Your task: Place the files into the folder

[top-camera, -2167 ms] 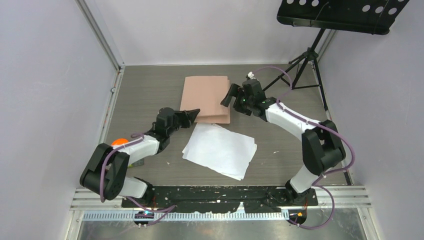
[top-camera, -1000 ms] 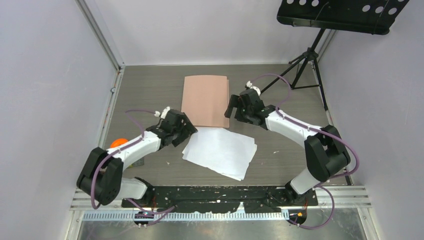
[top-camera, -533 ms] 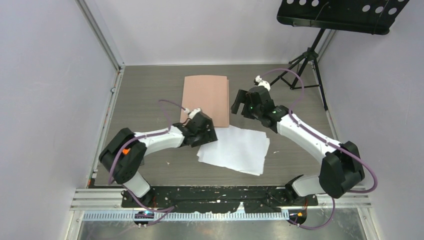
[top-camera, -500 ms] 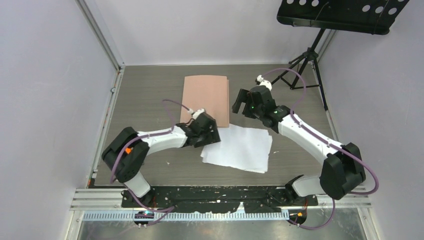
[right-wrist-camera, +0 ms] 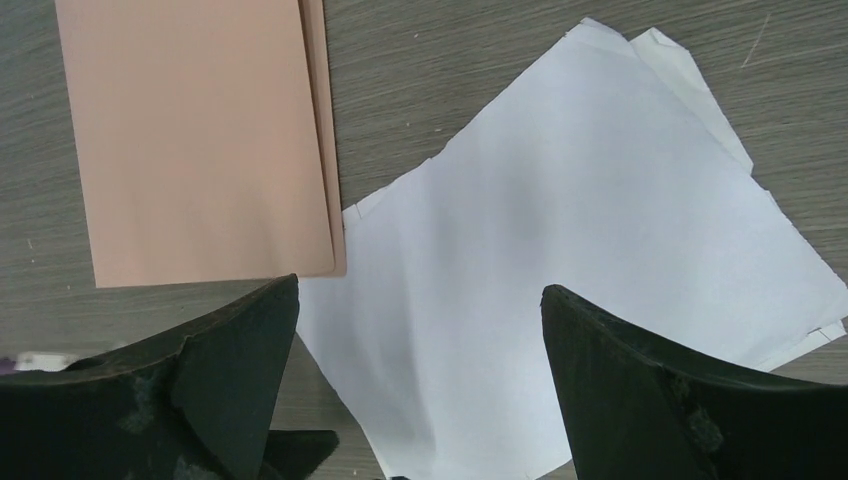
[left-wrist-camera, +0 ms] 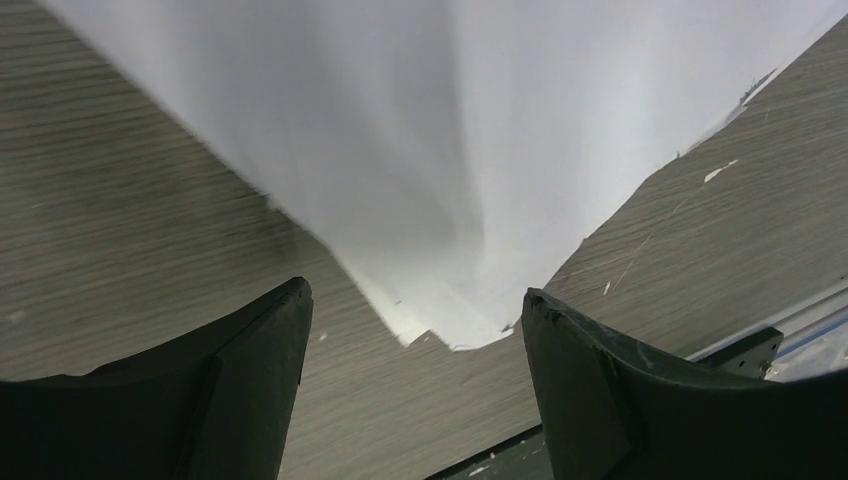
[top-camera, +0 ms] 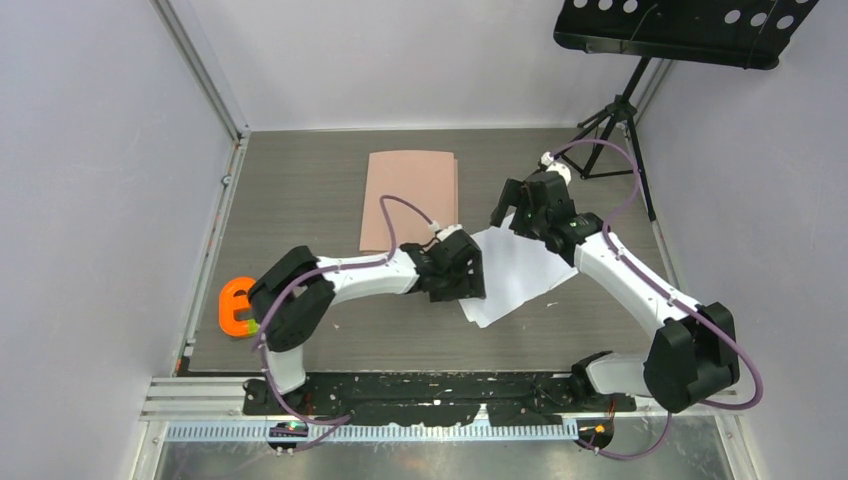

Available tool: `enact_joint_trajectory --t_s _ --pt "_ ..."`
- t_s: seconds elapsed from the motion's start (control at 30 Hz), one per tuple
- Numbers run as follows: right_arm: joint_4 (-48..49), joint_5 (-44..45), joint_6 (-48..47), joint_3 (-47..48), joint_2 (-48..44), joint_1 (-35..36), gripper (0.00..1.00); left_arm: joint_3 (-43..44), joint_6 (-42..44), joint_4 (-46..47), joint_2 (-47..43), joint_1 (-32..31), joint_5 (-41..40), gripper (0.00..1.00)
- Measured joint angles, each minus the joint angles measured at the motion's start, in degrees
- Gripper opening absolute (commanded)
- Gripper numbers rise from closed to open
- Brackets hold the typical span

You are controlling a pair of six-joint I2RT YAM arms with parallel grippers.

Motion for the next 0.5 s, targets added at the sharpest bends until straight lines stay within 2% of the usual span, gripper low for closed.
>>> enact_joint_trajectory --t_s 0.13,0.3,0.4,0.5 --pt "-0.11 -2.62 -0.94 1.16 2.05 0.00 0.96 -6.14 -2.21 -2.12 -9.07 3.67 -1.53 0.78" --pt "0.96 -6.19 -1.11 3.04 7.13 0.00 0.96 -18.40 -9.92 1.77 -23.80 14.27 -3.72 0.75" --pt "1.09 -7.85 -1.09 3.04 8.68 0.00 0.96 -23.56 -14.34 7.30 -24.55 19.02 -4.76 0.74" --pt "1.42 -9.66 -1.07 3.04 9.05 0.00 0.96 -27.96 -18.58 13.49 -22.77 20.85 -4.76 0.73"
